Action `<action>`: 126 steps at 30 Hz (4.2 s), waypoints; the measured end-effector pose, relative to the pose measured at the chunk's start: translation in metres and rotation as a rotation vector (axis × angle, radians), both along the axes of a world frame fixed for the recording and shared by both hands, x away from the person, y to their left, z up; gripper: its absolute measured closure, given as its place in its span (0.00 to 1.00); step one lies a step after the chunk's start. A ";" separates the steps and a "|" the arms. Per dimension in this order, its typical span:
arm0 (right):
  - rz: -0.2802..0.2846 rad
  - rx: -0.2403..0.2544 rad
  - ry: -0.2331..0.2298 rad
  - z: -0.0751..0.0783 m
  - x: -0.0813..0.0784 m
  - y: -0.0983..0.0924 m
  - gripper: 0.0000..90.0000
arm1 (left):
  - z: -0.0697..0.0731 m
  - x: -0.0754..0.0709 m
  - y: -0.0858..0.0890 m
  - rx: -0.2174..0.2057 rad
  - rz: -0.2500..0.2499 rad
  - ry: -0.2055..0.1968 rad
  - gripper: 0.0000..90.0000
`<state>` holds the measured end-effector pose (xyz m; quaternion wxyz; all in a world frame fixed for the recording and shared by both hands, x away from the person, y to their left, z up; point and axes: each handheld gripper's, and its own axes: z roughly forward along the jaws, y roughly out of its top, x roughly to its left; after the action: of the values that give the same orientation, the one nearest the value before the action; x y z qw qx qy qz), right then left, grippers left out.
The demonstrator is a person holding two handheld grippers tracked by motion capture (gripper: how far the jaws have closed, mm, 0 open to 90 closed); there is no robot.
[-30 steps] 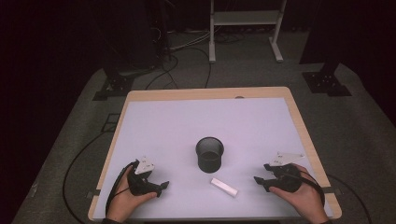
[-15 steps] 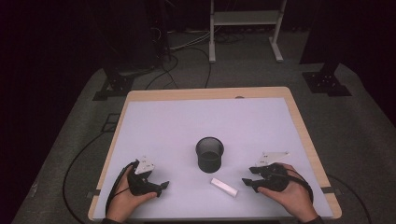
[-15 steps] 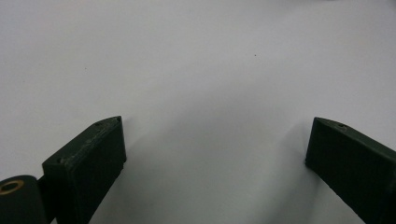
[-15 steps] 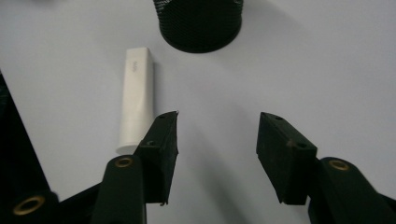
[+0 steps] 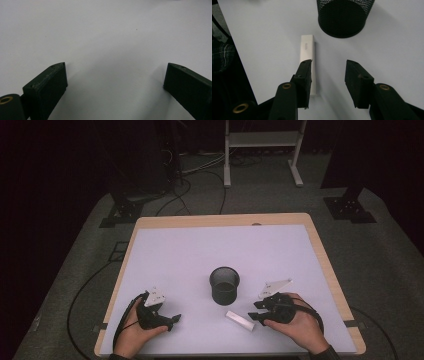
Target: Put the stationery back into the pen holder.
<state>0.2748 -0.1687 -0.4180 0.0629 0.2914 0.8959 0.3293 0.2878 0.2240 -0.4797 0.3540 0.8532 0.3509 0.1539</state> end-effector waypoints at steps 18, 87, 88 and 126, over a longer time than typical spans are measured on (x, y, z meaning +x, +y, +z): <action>0.099 -0.075 0.026 0.003 0.013 0.045 0.67 | 0.000 0.000 0.000 0.004 -0.002 0.000 0.04; 0.117 -0.046 0.081 -0.011 0.024 0.061 0.78 | 0.000 0.000 0.000 0.002 -0.002 -0.002 0.04; 0.114 -0.038 0.080 -0.010 0.024 0.060 0.78 | 0.000 0.000 0.000 0.002 -0.002 -0.002 0.04; 0.074 0.156 -0.058 0.069 0.018 0.008 0.78 | 0.000 0.000 0.000 0.004 -0.002 0.002 0.04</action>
<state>0.2926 -0.1602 -0.3494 0.0538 0.2523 0.8756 0.4085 0.2879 0.2243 -0.4795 0.3520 0.8545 0.3498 0.1534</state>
